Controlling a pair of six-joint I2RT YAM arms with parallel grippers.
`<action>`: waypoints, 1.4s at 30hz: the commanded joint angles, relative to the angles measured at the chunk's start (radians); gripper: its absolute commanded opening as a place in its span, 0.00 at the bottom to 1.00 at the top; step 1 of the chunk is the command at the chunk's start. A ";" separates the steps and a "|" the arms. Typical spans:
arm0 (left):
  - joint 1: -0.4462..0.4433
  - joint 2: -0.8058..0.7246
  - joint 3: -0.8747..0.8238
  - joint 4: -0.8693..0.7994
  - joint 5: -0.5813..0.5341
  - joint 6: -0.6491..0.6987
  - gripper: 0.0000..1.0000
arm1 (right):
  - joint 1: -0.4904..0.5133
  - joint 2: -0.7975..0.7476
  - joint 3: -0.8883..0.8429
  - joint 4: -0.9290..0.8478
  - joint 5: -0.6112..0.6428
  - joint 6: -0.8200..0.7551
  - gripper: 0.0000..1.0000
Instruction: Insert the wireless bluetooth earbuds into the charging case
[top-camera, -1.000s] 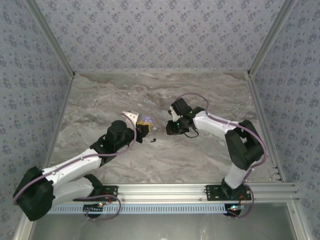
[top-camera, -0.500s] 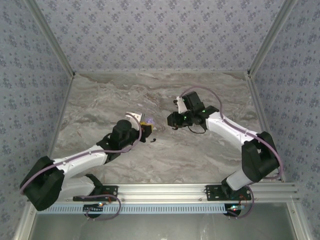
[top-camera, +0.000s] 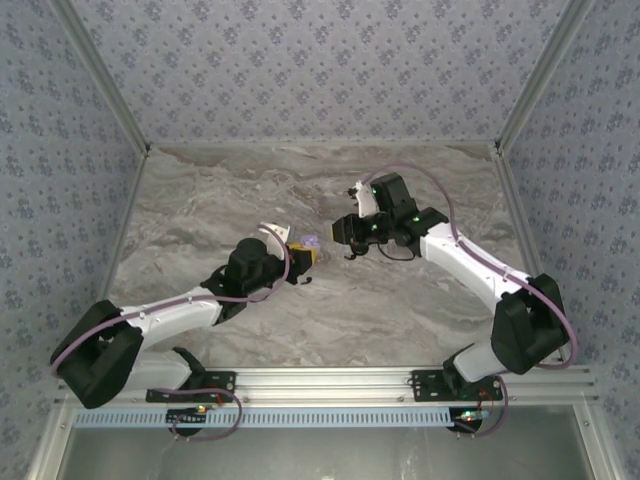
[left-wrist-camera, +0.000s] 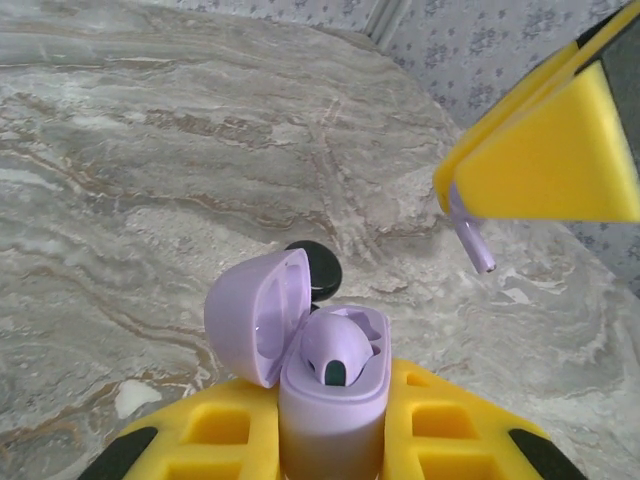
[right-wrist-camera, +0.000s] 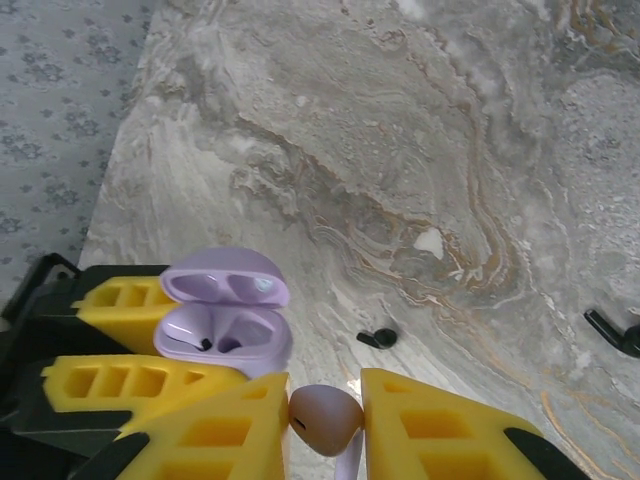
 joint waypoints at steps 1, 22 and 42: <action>-0.006 0.000 0.008 0.097 0.052 0.009 0.11 | 0.008 -0.038 0.049 0.018 -0.037 0.006 0.24; -0.018 0.015 0.012 0.277 0.121 -0.049 0.11 | 0.058 -0.055 0.110 0.067 -0.035 -0.006 0.24; -0.021 0.027 0.025 0.298 0.075 -0.144 0.12 | 0.068 -0.057 0.097 0.079 -0.022 -0.002 0.24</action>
